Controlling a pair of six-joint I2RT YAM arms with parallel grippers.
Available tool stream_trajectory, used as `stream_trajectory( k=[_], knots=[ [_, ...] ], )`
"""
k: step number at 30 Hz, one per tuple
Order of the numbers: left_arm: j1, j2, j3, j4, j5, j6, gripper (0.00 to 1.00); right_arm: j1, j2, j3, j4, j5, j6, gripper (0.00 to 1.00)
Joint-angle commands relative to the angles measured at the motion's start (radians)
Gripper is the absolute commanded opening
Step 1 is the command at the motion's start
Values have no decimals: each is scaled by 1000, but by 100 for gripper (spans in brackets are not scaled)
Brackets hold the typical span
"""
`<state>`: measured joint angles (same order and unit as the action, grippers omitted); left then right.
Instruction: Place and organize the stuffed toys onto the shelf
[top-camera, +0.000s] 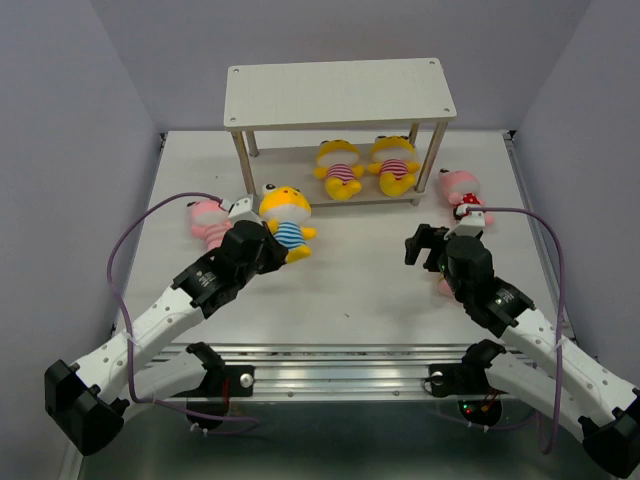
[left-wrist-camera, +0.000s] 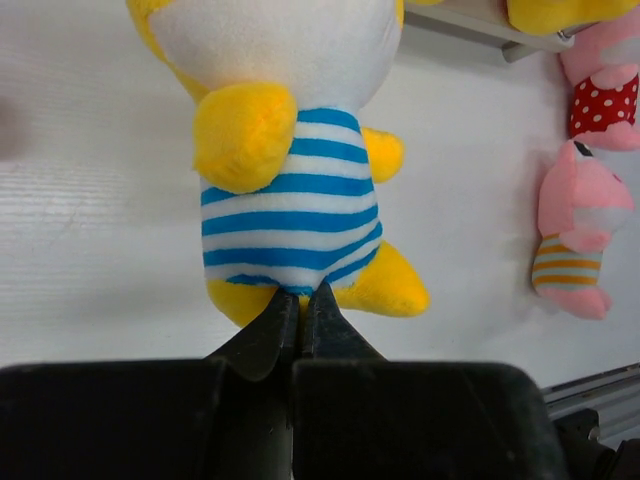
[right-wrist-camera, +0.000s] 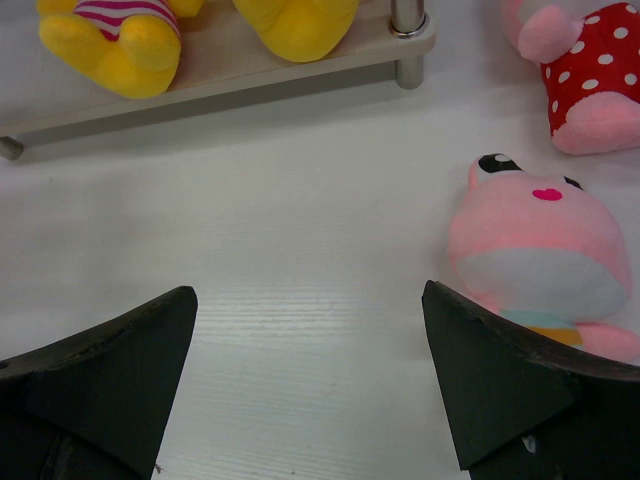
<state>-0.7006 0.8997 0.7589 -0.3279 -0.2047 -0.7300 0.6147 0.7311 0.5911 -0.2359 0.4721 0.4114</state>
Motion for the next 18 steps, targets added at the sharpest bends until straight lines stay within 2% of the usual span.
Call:
stream_trajectory(
  k=[1, 9, 13, 18],
  knots=[
    [-2, 30, 92, 90, -91, 50, 0, -4, -19, -5, 26, 34, -13, 100],
    [75, 183, 161, 170, -73, 119, 0, -4, -32, -13, 32, 49, -10, 100],
    [174, 231, 181, 236, 28, 161, 0, -4, -32, -14, 35, 69, -10, 100],
    [231, 274, 168, 320, 94, 193, 0, -4, -32, -17, 46, 80, -14, 100]
  ],
)
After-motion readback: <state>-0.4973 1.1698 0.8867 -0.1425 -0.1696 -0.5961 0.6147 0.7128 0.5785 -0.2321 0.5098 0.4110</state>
